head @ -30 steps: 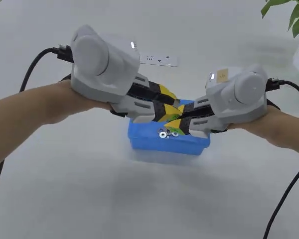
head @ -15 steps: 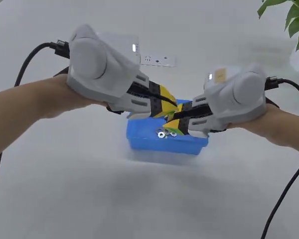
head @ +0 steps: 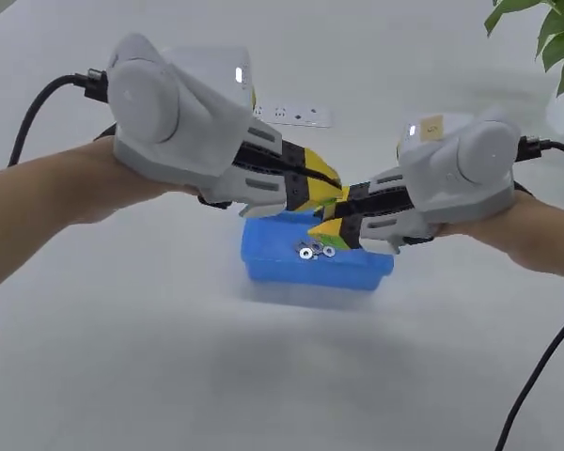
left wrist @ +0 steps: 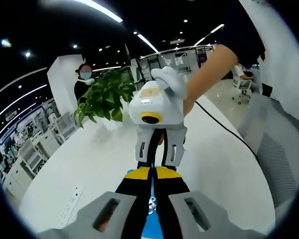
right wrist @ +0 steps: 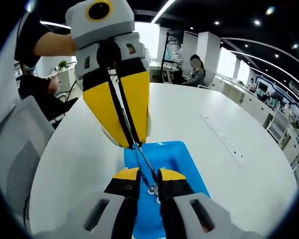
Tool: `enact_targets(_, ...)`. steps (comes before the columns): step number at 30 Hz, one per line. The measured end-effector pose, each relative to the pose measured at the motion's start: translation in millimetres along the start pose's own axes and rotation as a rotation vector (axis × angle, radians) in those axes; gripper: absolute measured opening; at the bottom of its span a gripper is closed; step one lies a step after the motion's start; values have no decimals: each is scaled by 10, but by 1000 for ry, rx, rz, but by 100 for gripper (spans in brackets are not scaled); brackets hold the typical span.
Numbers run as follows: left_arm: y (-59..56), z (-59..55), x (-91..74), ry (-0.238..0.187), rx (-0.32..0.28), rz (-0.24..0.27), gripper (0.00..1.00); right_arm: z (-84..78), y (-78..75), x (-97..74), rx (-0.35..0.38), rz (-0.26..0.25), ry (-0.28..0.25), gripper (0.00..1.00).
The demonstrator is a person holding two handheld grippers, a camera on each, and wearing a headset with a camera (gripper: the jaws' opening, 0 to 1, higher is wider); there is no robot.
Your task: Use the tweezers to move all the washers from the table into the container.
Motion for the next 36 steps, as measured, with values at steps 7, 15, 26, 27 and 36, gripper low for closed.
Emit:
enact_targets(7,-73,71,-87,-52,-31,-2,5,-57,118,-150,11,6,-9,17)
enact_targets(15,-160,168,-226,-128,-91,8,5,-57,204,-362,84,19,-90,16)
enact_targets(26,-387,225,-394,-231,-178,-25,5,-44,468,-566,71,81,-136,12)
enact_targets(27,-420,227,-409,-242,-191,-37,5,-41,512,-580,60,90,-135,12)
enact_targets(36,-639,171,-477,-272,-242,-71,5,-84,745,-657,9,106,-106,7)
Point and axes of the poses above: the centre of the closed fingertips' face, and the gripper's own axes: x roughly forward along the fingers, y roughly to its left, z roughly out of its top, the point moved 5 cm from there along -x, roughly backward along the fingers, and after that the axes turned 15 degrees about y, right-handed, at the moved point
